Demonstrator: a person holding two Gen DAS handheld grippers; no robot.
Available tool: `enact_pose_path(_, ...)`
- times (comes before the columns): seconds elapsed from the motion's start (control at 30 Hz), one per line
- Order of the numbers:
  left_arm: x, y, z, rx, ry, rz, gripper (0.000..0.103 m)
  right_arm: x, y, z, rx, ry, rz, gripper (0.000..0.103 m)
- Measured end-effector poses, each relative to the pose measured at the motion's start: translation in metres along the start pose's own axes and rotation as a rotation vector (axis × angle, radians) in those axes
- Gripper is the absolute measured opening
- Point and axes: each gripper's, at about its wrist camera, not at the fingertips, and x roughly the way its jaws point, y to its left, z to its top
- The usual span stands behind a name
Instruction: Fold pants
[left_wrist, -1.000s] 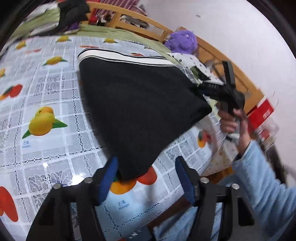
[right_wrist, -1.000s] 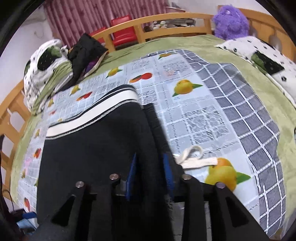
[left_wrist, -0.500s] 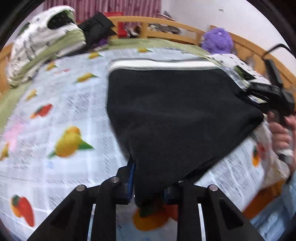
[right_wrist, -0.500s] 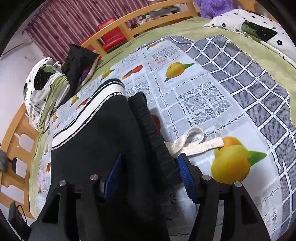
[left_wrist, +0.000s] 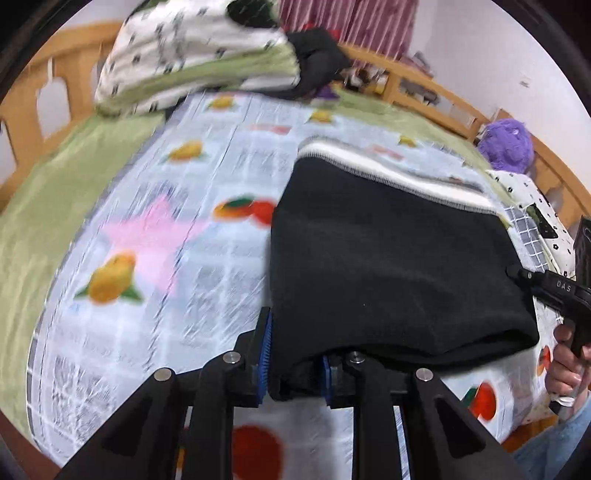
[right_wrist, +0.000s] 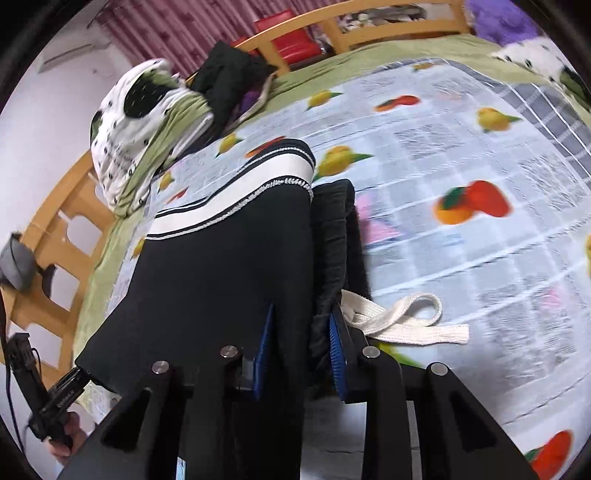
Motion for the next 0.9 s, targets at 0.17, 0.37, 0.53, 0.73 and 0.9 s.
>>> enact_pose_path(0.17, -0.010, 0.002, -0.025, 0.100, 0.049, 0.041, 0.031, -0.009, 0.029, -0.004, -0.146, -0.023, -0.147, 0.035)
enact_pose_path(0.37, -0.039, 0.017, -0.031, 0.075, -0.013, 0.043, 0.039, -0.003, 0.036, 0.021, -0.157, -0.065, -0.108, 0.045)
enact_pose_path(0.53, -0.045, 0.033, -0.017, 0.009, -0.036, 0.030, 0.039, 0.022, 0.032, 0.024, -0.137, -0.057, -0.105, 0.009)
enact_pose_path(0.73, -0.047, 0.014, 0.002, 0.037, -0.065, -0.062, 0.046, 0.019, 0.015, 0.028, -0.115, 0.003, -0.136, 0.014)
enact_pose_path(0.9, -0.033, -0.019, 0.017, 0.099, -0.067, -0.101, 0.046, -0.027, 0.026, 0.014, -0.108, -0.066, -0.116, 0.023)
